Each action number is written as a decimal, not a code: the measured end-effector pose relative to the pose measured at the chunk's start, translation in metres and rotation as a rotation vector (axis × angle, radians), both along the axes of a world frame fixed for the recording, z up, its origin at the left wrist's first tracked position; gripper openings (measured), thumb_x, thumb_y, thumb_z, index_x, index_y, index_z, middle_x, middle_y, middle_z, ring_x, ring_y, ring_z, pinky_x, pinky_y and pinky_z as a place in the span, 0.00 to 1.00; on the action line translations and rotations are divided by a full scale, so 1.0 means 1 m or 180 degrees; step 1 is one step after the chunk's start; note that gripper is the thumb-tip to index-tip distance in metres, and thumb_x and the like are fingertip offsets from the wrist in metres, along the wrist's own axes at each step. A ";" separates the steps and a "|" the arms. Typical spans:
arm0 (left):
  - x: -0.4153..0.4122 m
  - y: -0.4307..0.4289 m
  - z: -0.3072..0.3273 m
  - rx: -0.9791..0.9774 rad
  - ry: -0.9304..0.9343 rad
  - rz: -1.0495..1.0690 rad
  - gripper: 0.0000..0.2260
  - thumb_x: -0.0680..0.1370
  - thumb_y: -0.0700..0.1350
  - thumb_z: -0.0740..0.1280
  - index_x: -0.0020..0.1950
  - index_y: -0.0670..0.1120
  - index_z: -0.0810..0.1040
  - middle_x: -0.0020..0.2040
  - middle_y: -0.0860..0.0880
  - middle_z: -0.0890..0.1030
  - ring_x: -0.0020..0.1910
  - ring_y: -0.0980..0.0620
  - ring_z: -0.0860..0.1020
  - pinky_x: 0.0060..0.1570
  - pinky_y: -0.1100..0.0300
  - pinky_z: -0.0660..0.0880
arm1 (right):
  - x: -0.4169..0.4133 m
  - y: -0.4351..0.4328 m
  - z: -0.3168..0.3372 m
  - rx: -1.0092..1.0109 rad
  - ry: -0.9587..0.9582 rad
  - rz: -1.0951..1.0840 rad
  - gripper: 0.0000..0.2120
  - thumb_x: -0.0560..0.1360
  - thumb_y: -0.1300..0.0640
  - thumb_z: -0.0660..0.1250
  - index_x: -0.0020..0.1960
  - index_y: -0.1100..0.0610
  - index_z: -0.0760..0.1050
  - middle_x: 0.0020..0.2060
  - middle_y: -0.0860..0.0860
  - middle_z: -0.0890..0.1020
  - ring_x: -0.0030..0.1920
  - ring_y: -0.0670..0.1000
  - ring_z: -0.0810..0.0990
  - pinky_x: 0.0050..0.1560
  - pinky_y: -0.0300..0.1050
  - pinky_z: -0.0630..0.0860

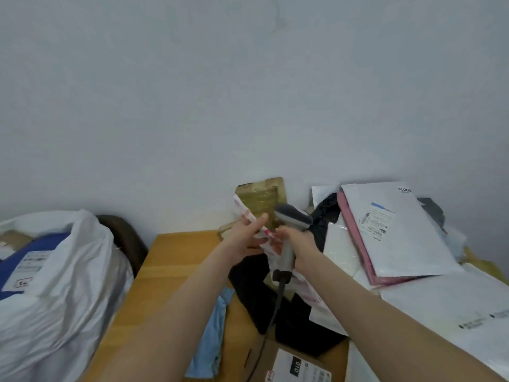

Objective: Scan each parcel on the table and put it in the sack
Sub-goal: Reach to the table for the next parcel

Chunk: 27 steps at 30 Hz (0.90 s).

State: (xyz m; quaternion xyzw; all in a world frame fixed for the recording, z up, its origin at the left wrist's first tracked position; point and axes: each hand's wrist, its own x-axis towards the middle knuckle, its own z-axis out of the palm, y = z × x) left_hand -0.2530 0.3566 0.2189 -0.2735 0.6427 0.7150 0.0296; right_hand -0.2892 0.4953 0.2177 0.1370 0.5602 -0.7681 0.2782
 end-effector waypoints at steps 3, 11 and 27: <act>0.011 -0.021 -0.012 -0.0129 0.0028 0.0637 0.15 0.76 0.41 0.69 0.62 0.40 0.75 0.48 0.43 0.82 0.46 0.45 0.82 0.43 0.52 0.80 | 0.022 -0.024 -0.005 -0.0055 -0.0201 0.0392 0.04 0.74 0.70 0.67 0.49 0.67 0.75 0.38 0.61 0.78 0.38 0.56 0.79 0.51 0.51 0.78; 0.041 -0.100 -0.002 0.0590 0.0199 0.1214 0.09 0.81 0.39 0.61 0.60 0.40 0.72 0.49 0.41 0.81 0.46 0.42 0.80 0.39 0.46 0.78 | 0.015 -0.015 -0.010 0.0167 -0.0157 0.0208 0.07 0.75 0.67 0.68 0.52 0.68 0.76 0.38 0.61 0.81 0.30 0.53 0.80 0.26 0.41 0.75; 0.040 -0.139 0.036 0.0949 -0.0121 0.0419 0.09 0.81 0.44 0.60 0.54 0.39 0.75 0.42 0.40 0.82 0.36 0.44 0.83 0.33 0.51 0.81 | 0.009 -0.007 -0.043 0.0053 0.0071 -0.0213 0.15 0.72 0.62 0.73 0.58 0.61 0.78 0.49 0.59 0.84 0.49 0.60 0.83 0.52 0.58 0.80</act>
